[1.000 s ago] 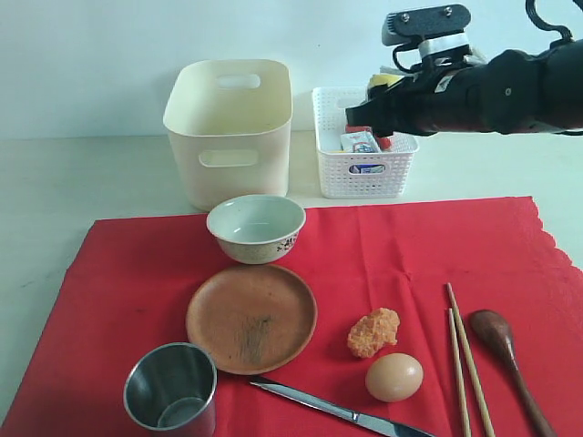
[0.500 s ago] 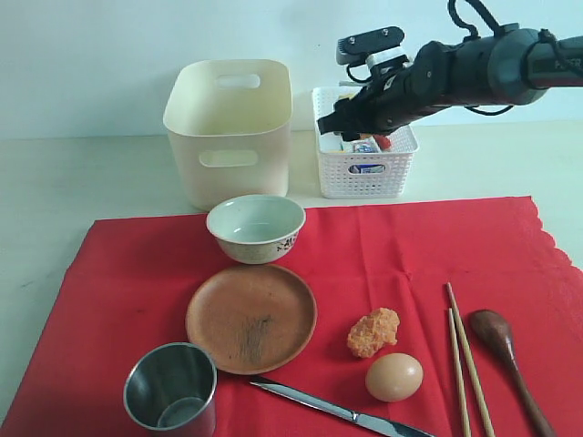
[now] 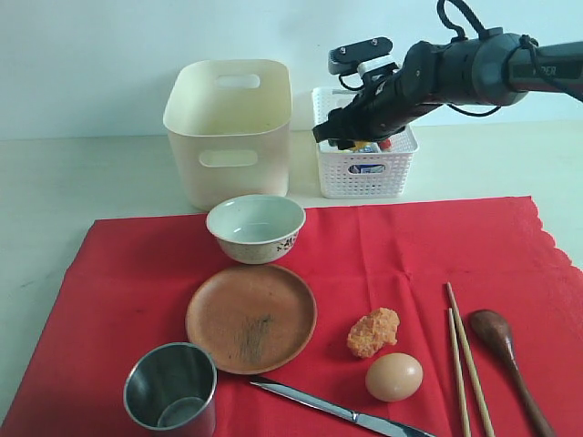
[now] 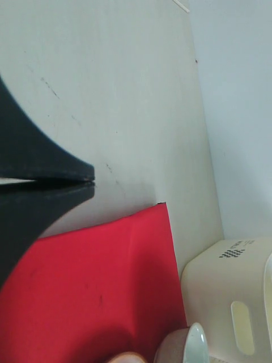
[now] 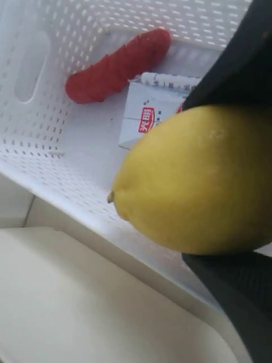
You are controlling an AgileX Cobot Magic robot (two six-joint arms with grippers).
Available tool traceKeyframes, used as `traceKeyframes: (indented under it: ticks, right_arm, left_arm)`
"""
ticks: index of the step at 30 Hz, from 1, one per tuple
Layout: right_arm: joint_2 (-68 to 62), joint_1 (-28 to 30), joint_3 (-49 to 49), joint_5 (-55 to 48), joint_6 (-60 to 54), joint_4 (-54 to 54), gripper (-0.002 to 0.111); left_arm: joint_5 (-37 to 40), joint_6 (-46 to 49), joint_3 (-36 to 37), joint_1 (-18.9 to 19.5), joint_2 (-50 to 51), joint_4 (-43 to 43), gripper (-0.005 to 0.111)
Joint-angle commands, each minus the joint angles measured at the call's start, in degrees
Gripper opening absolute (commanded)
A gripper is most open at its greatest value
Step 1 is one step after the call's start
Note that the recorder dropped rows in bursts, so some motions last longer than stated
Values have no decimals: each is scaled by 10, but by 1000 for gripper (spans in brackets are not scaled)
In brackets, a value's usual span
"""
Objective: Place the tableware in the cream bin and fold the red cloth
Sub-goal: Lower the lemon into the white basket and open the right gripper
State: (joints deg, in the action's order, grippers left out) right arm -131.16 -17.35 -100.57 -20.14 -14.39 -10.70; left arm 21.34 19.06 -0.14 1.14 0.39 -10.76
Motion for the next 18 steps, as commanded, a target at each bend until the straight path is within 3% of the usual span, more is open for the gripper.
traceKeyframes:
  ticks: [1, 9, 18]
  right_arm:
    - [0, 0, -5, 11, -6, 1, 75]
    - [8, 0, -5, 0, -7, 9, 79]
    - [43, 0, -3, -87, -10, -24, 78]
  left_arm:
    - [-1, 2, 1, -2, -4, -3, 0]
    - [-1, 2, 1, -2, -4, -3, 0]
    - [-1, 2, 1, -2, -4, -3, 0]
